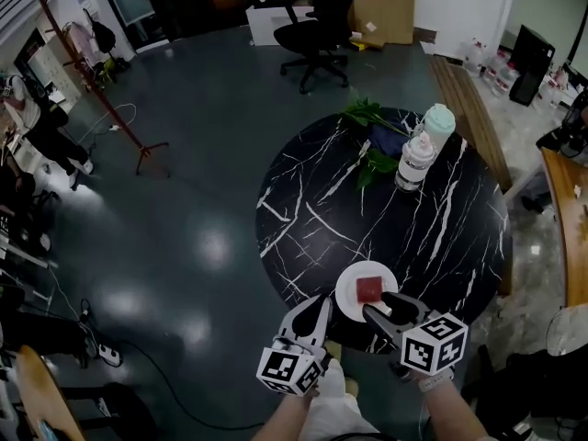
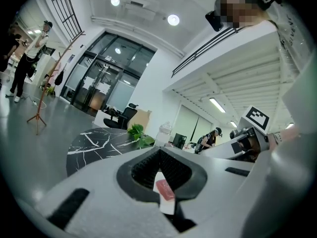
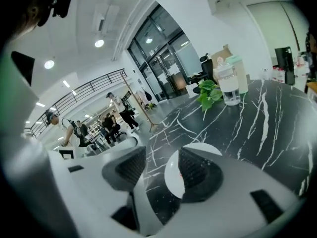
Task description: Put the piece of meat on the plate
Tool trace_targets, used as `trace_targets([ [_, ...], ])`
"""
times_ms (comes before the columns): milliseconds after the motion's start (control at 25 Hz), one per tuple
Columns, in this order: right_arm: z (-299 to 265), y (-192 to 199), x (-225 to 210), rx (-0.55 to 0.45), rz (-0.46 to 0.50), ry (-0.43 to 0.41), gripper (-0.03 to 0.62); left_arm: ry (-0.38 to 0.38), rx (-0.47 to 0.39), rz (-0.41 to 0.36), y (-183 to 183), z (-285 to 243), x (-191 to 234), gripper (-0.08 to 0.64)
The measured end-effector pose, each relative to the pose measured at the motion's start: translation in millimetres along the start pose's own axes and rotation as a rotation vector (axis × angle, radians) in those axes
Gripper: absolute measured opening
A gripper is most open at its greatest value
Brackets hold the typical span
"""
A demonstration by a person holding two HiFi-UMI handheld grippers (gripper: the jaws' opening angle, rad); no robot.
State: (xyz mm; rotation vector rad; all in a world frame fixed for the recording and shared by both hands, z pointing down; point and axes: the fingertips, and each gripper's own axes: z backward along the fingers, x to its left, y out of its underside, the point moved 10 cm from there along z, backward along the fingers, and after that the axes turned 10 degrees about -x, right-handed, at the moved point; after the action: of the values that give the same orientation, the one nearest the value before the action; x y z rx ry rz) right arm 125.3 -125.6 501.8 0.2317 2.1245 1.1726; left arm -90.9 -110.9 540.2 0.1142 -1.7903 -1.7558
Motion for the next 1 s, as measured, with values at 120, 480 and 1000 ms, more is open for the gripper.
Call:
trace_targets([
  [120, 15, -4, 17, -0.035, 0.033, -0.035, 0.201, 0.008, -0.009, -0.007, -8, 10, -9, 0.008],
  [480, 61, -21, 57, -0.16, 0.091, -0.112, 0.034, 0.063, -0.042, -0.048, -46, 29, -46, 0.009],
  [1000, 102, -39, 96, -0.263, 0.229, -0.205, 0.011, 0.14, -0.083, -0.1, -83, 32, -92, 0.009],
])
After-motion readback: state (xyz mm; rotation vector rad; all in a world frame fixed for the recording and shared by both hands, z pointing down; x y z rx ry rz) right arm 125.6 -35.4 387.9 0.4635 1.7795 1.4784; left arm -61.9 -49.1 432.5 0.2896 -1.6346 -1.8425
